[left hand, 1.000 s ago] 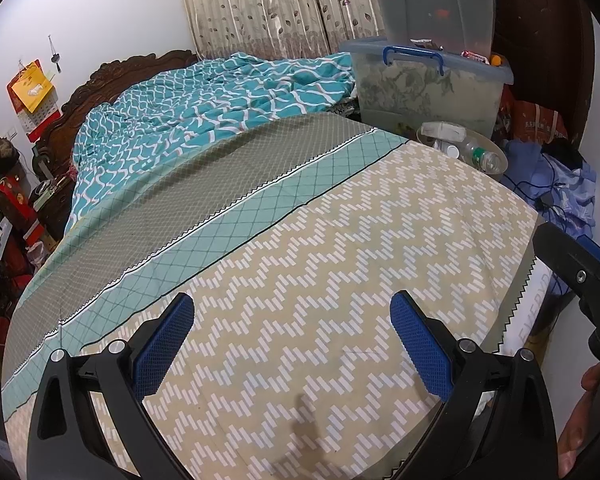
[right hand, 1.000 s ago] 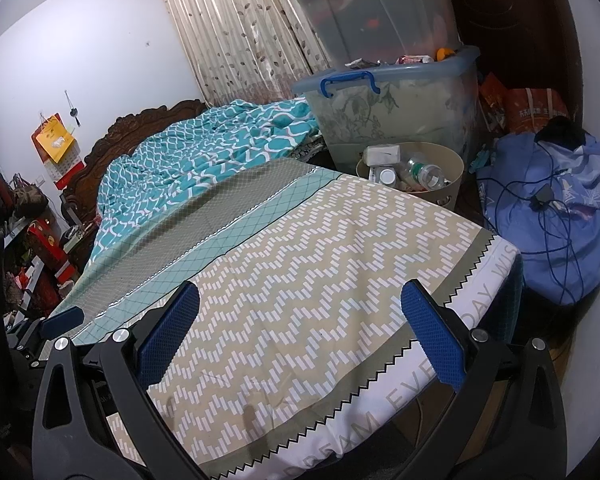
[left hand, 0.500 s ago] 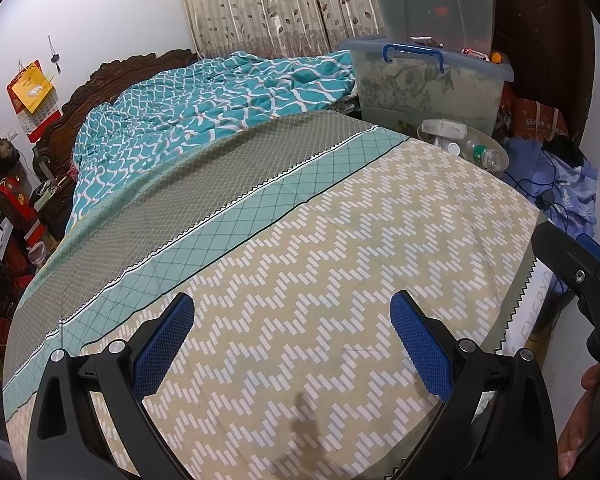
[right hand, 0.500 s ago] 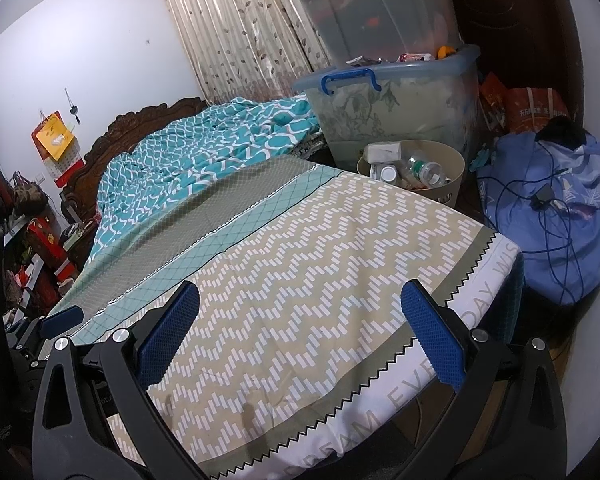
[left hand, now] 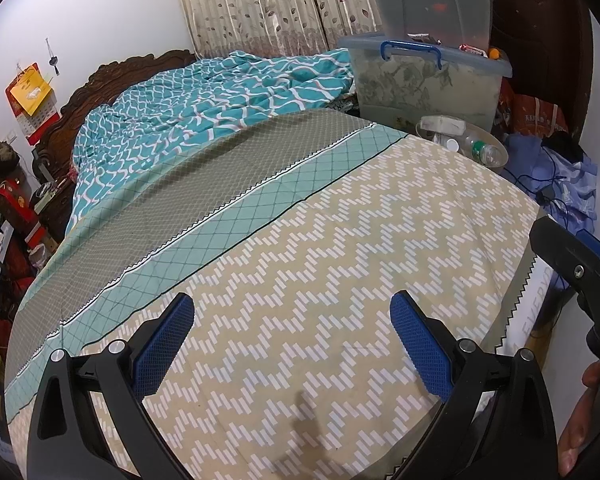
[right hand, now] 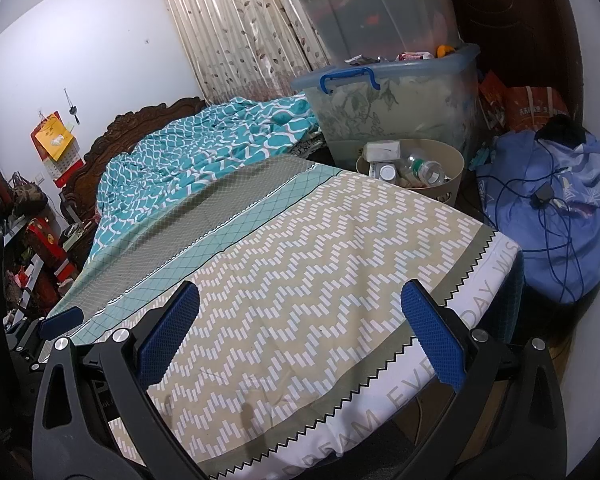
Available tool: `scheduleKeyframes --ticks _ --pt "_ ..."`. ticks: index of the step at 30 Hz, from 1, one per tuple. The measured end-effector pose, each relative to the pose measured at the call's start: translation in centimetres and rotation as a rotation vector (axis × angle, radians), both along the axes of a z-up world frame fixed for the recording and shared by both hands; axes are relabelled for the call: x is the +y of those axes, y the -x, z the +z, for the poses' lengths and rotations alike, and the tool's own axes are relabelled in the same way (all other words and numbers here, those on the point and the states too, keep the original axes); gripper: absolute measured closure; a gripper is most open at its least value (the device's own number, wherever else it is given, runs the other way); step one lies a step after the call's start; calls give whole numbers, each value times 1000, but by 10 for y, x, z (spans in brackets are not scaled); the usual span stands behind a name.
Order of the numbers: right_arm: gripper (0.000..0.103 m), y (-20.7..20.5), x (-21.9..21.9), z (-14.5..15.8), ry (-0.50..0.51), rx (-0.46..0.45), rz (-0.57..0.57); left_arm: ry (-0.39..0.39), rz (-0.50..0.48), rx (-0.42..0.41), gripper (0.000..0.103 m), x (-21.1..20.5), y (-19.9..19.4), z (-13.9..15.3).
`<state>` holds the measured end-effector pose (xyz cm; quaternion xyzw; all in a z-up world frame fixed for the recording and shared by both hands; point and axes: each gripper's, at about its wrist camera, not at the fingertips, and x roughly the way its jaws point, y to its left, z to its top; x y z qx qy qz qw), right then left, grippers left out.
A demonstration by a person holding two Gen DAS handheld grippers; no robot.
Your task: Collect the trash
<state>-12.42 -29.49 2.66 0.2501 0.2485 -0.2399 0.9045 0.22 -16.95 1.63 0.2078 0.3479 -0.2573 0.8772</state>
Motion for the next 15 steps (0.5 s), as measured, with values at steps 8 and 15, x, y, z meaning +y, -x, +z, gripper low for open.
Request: scheduleKeyframes --ticks 8,15 --pt "3 0 0 0 0 0 -1 -2 -5 -1 8 0 2 -1" --pt "3 0 0 0 0 0 -1 -9 -13 -3 8 0 2 -4"
